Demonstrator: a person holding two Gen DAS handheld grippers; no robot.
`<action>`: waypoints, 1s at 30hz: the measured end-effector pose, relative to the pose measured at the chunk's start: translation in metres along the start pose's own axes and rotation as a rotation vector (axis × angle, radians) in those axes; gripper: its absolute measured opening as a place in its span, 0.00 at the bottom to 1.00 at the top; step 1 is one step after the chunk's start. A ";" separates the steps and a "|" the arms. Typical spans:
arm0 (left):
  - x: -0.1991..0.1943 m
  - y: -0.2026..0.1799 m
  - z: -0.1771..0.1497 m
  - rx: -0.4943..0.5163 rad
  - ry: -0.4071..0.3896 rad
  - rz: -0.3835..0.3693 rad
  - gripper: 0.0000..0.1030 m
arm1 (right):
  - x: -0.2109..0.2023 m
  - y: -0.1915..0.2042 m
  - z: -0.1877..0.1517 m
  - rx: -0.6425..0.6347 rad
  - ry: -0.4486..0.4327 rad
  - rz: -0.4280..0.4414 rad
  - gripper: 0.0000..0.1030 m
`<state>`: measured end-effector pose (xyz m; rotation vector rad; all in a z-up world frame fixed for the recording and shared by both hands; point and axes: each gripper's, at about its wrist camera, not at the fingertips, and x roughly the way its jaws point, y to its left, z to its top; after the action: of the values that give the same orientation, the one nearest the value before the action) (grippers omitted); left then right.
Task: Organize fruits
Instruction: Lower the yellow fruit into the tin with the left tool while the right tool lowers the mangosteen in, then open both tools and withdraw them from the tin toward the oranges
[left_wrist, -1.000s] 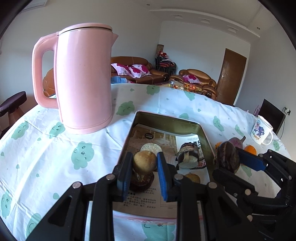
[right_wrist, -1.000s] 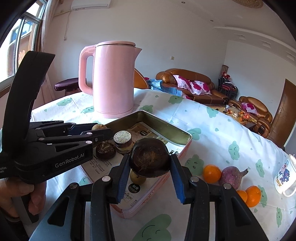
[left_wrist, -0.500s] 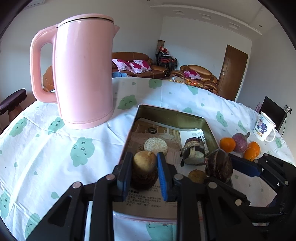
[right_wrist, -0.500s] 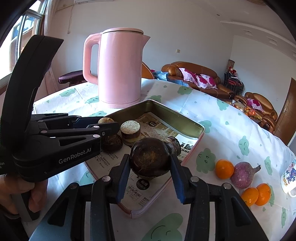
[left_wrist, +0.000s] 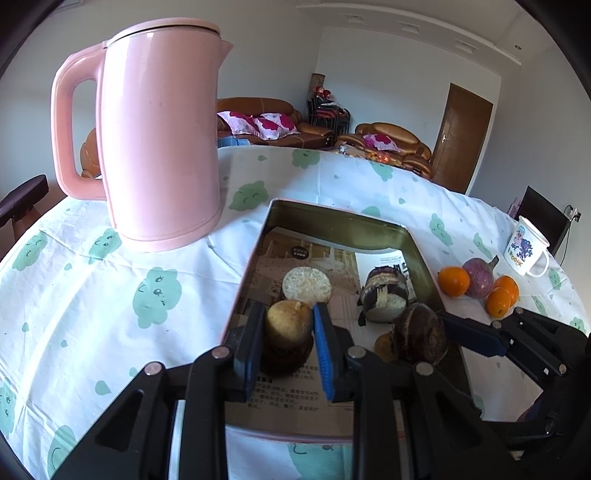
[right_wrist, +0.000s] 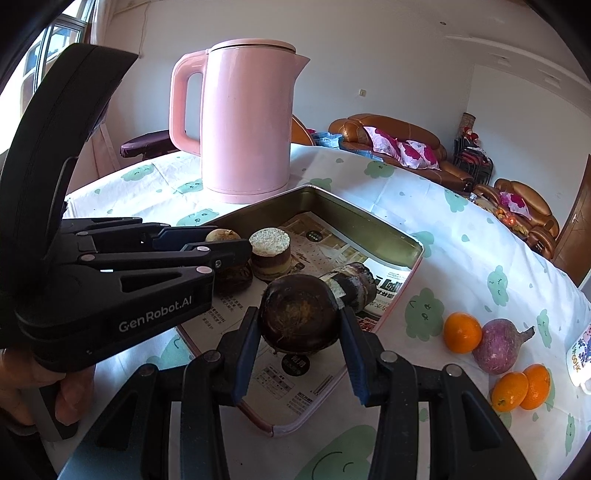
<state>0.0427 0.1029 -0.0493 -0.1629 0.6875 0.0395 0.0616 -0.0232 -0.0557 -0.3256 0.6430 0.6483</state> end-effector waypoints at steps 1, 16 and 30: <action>0.000 0.000 0.000 -0.002 0.001 -0.001 0.27 | 0.000 0.000 0.000 0.002 0.003 0.012 0.44; -0.029 -0.013 0.008 -0.006 -0.083 0.003 0.69 | -0.039 -0.033 -0.014 0.030 -0.041 -0.068 0.50; -0.017 -0.126 0.025 0.121 -0.044 -0.090 0.75 | -0.067 -0.188 -0.064 0.322 0.030 -0.338 0.50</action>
<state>0.0564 -0.0171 -0.0028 -0.0762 0.6360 -0.0848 0.1134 -0.2265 -0.0454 -0.1376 0.6901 0.2116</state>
